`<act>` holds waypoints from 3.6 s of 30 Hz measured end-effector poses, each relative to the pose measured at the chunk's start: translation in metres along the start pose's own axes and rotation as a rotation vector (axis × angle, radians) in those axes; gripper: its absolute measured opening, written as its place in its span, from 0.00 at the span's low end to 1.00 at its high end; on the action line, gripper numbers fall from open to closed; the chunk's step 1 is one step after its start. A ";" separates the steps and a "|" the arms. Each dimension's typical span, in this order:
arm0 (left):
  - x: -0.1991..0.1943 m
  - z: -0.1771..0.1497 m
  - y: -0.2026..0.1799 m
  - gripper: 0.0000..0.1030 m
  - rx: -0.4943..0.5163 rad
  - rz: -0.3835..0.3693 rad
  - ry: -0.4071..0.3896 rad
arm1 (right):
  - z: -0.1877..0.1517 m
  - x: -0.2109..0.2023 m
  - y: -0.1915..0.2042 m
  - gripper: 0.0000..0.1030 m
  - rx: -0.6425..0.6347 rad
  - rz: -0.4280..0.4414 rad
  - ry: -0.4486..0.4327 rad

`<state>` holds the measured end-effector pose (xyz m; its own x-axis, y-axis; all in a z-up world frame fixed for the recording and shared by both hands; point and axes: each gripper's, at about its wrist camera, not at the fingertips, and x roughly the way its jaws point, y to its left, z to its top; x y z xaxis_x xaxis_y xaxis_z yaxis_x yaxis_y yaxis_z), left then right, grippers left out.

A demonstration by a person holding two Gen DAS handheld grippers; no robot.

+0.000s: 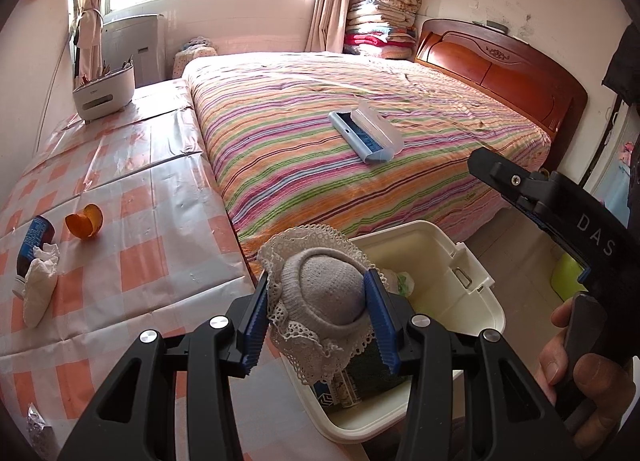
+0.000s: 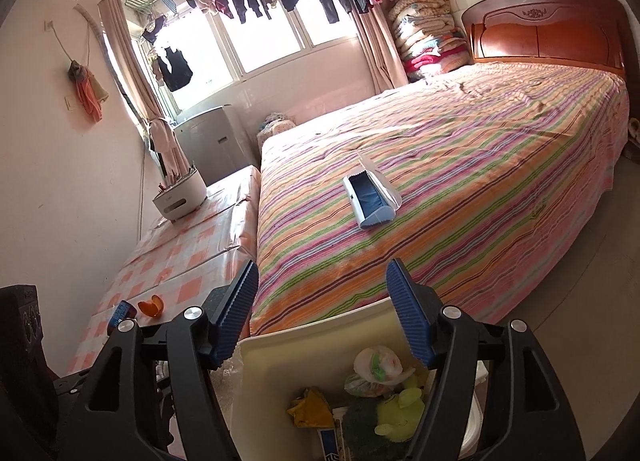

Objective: Collect trash
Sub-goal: 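Lower the lace-covered jar into the bin and open the left tool, then withdraw both tools from the bin toward the table items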

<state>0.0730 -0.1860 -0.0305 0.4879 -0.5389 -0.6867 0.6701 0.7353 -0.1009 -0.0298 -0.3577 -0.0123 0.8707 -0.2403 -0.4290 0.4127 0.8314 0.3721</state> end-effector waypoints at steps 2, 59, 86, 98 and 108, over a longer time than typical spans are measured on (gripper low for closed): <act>0.003 0.000 -0.006 0.43 0.011 -0.006 0.005 | 0.001 -0.001 -0.003 0.64 0.012 -0.002 -0.007; -0.036 -0.021 0.045 0.66 -0.032 0.193 -0.009 | -0.016 0.023 0.058 0.71 -0.095 0.020 0.065; -0.105 -0.071 0.149 0.66 -0.207 0.423 -0.010 | -0.065 0.056 0.172 0.71 -0.251 0.176 0.175; -0.149 -0.107 0.212 0.66 -0.329 0.371 0.020 | -0.094 0.064 0.216 0.71 -0.330 0.252 0.236; -0.148 -0.130 0.236 0.66 -0.340 0.304 0.072 | -0.120 0.070 0.247 0.71 -0.394 0.293 0.286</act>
<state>0.0867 0.1210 -0.0461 0.5859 -0.2568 -0.7686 0.2752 0.9551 -0.1094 0.1016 -0.1093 -0.0490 0.8043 0.1284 -0.5802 -0.0142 0.9803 0.1972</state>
